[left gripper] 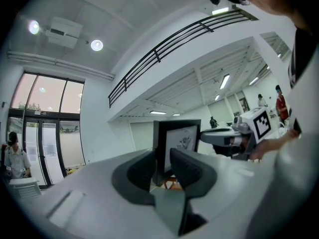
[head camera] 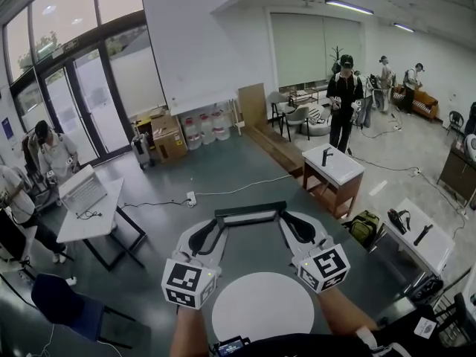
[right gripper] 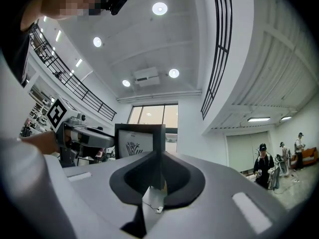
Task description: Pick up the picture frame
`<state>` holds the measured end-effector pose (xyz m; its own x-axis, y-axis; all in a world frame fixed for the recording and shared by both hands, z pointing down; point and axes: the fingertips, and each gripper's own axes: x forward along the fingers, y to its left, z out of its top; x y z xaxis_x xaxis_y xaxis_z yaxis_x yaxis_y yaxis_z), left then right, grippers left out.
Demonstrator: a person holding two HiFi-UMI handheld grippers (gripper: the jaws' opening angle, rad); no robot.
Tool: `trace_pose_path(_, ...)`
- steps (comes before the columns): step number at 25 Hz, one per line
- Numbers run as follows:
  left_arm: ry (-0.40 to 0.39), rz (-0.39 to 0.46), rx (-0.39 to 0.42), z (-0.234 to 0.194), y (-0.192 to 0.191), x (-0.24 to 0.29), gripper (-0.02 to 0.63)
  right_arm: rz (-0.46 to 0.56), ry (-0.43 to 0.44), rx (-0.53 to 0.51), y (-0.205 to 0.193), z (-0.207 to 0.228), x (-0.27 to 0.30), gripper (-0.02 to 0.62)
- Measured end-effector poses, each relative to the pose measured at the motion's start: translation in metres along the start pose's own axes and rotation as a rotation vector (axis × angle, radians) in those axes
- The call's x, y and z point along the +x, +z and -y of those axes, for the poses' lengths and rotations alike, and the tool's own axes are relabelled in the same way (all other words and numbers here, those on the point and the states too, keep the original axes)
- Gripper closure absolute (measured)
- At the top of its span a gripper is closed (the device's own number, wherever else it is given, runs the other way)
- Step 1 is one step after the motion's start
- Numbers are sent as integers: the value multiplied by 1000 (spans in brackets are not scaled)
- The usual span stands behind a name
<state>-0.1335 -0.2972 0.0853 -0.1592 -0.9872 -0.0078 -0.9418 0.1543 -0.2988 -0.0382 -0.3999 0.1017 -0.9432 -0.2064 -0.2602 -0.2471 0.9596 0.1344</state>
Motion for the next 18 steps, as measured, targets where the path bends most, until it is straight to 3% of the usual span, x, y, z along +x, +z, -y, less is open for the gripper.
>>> trace_pose_path(18,-24,-26,15,15,-7,24,514,-15,-11,42,-18,22,-9,565)
